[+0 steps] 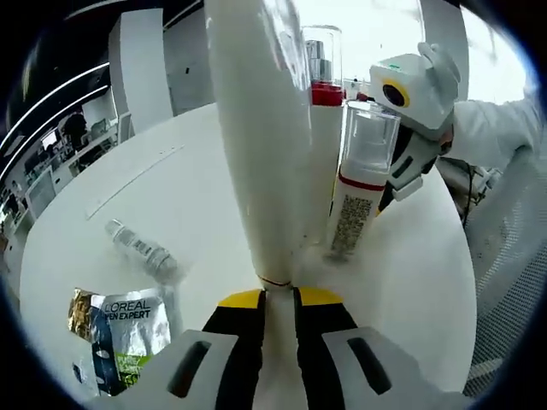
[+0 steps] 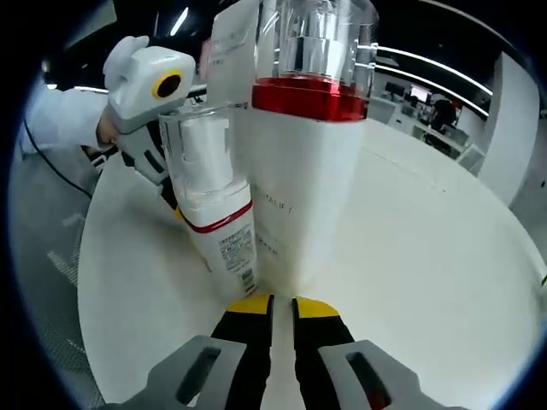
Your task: Arrange the skincare products in the storage area until every visible bottle or jar stands upright without overlapping.
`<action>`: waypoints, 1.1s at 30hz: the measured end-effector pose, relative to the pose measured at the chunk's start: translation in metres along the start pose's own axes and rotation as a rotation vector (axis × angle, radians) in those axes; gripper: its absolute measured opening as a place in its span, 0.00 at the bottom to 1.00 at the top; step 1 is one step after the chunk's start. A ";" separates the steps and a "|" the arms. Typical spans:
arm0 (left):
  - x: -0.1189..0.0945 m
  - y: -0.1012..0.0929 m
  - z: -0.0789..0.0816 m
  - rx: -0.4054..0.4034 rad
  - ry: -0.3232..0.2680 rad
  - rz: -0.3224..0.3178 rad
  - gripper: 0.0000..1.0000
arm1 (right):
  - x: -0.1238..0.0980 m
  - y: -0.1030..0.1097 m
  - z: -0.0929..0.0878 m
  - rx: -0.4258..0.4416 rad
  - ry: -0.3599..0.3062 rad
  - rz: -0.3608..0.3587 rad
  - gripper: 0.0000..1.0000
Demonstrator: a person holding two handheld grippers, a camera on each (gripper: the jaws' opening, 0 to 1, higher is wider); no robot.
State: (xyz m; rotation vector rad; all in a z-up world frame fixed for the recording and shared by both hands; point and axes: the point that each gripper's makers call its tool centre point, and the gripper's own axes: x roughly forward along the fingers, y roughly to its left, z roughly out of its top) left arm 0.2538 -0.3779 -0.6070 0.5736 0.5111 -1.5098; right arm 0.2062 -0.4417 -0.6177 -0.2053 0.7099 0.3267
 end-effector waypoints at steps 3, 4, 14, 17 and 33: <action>0.000 0.000 0.000 0.040 0.007 -0.010 0.10 | 0.000 -0.001 0.000 -0.007 -0.003 0.003 0.00; 0.000 0.000 0.000 0.054 0.010 -0.018 0.10 | 0.000 -0.001 0.001 -0.004 -0.004 0.005 0.00; 0.006 -0.004 0.003 0.130 0.031 -0.067 0.02 | 0.003 0.000 0.003 0.001 -0.003 -0.003 0.00; 0.007 -0.005 0.004 0.136 0.031 -0.074 0.02 | 0.003 0.001 0.003 0.011 0.000 -0.008 0.00; 0.007 -0.023 0.001 0.093 0.025 -0.094 0.07 | -0.003 -0.001 -0.001 0.015 0.012 -0.030 0.00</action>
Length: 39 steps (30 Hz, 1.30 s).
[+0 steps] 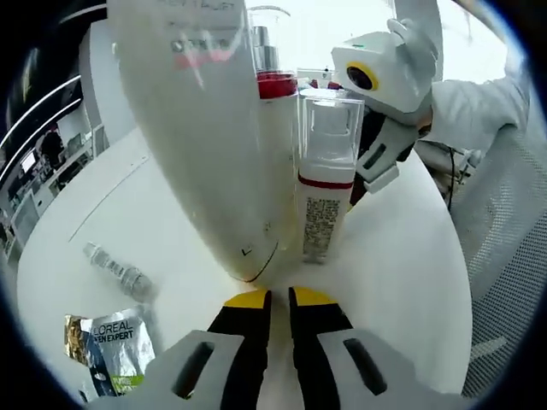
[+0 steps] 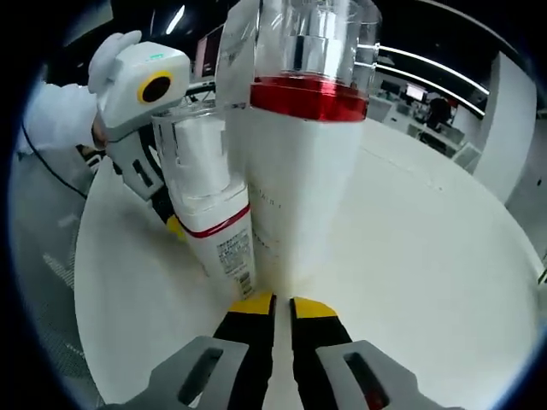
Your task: Arrange the skincare products in the storage area until every visible bottle or jar stands upright without overlapping.
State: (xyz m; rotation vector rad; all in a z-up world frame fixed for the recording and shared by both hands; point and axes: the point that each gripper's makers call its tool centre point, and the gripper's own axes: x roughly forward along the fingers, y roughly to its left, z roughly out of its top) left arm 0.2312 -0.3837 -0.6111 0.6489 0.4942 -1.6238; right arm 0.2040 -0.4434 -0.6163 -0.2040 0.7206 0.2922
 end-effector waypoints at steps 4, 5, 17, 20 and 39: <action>-0.002 -0.002 -0.004 0.003 0.009 0.005 0.08 | -0.004 0.000 -0.004 0.019 -0.001 -0.002 0.00; -0.003 0.000 -0.005 -0.011 0.010 0.013 0.08 | -0.005 0.000 -0.005 0.020 -0.001 -0.002 0.00; -0.005 -0.003 -0.008 -0.094 0.013 0.012 0.09 | -0.010 0.017 -0.006 -0.001 0.013 0.038 0.00; -0.002 -0.016 -0.003 -0.105 -0.017 -0.021 0.09 | -0.011 0.023 -0.008 -0.003 0.015 0.042 0.00; 0.014 -0.035 0.018 -0.084 -0.065 -0.040 0.15 | -0.005 0.033 0.000 -0.029 0.019 0.063 0.00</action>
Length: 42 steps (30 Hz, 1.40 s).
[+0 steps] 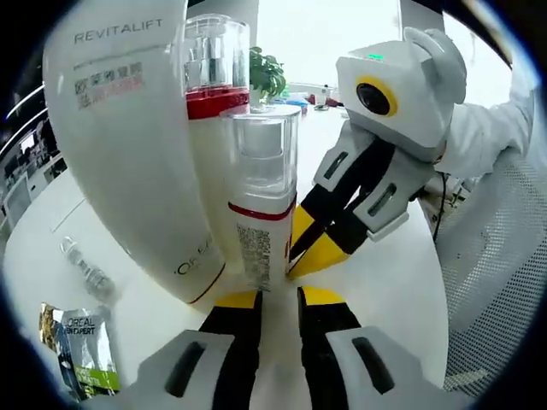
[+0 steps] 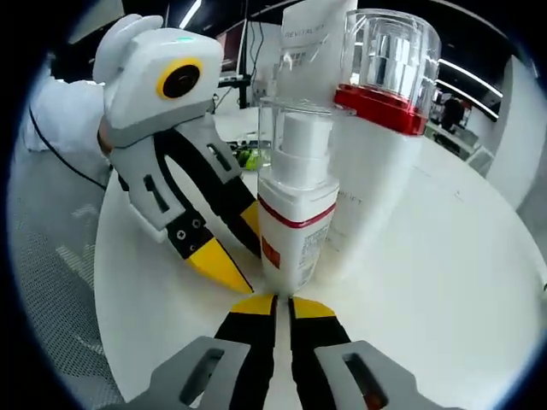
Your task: Arrange the skincare products in the storage area until every visible bottle or jar stands upright without overlapping.
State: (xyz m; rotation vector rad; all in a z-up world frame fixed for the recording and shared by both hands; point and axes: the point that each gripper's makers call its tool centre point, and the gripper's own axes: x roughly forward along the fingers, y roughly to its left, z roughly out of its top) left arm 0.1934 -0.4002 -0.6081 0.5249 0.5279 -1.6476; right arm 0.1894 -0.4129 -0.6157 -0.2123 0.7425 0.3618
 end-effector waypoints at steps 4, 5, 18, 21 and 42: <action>0.000 0.001 -0.001 0.000 0.003 0.004 0.15 | 0.000 0.001 0.000 -0.001 0.001 0.000 0.00; 0.000 0.001 -0.002 0.000 0.003 0.004 0.15 | 0.000 0.000 0.000 -0.001 0.002 -0.001 0.00; -0.018 0.010 -0.003 -0.012 0.021 0.049 0.20 | -0.009 -0.004 -0.006 0.012 0.020 -0.024 0.03; -0.025 0.011 -0.005 -0.022 0.027 0.053 0.21 | -0.011 -0.004 -0.006 0.020 0.018 -0.027 0.07; -0.089 0.018 -0.007 -0.125 0.015 0.100 0.41 | -0.039 0.007 0.013 0.020 -0.016 -0.060 0.35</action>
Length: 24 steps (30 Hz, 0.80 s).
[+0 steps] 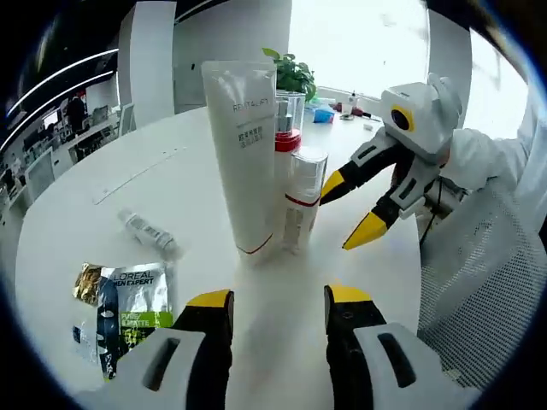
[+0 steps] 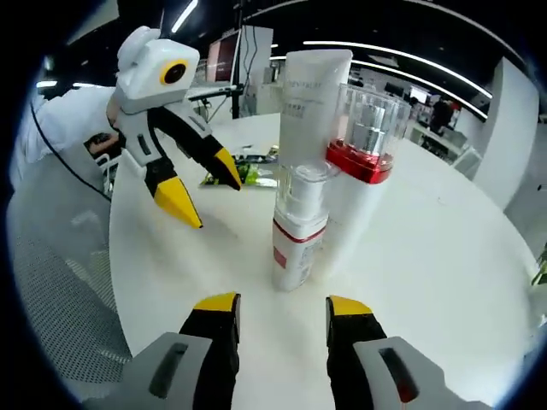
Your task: Arrange the skincare products in the storage area until every visible bottle or jar stands upright without overlapping.
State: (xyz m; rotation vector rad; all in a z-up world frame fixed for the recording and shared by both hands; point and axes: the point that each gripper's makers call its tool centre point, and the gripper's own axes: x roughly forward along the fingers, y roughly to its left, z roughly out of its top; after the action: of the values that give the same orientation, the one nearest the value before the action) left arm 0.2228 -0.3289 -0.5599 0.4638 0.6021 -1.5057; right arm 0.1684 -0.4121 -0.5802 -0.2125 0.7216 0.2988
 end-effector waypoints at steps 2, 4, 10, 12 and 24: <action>-0.006 0.000 -0.004 -0.001 0.008 0.003 0.44 | -0.004 0.001 0.001 -0.007 0.004 -0.002 0.38; -0.013 0.004 -0.007 -0.002 0.005 0.013 0.46 | -0.005 0.002 0.003 -0.008 0.002 -0.003 0.40; -0.035 0.004 -0.011 0.005 -0.018 0.022 0.60 | -0.017 0.008 0.015 -0.018 -0.019 -0.014 0.52; -0.041 0.002 -0.011 0.004 -0.024 0.034 0.63 | -0.018 0.010 0.017 -0.015 -0.022 -0.012 0.54; -0.083 0.014 -0.015 -0.038 -0.074 0.134 0.73 | -0.033 0.019 0.034 -0.023 -0.053 -0.035 0.73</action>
State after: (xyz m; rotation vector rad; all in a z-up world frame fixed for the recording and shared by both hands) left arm 0.2377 -0.2544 -0.5202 0.4101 0.5304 -1.3754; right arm 0.1592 -0.3912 -0.5348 -0.2377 0.6612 0.2783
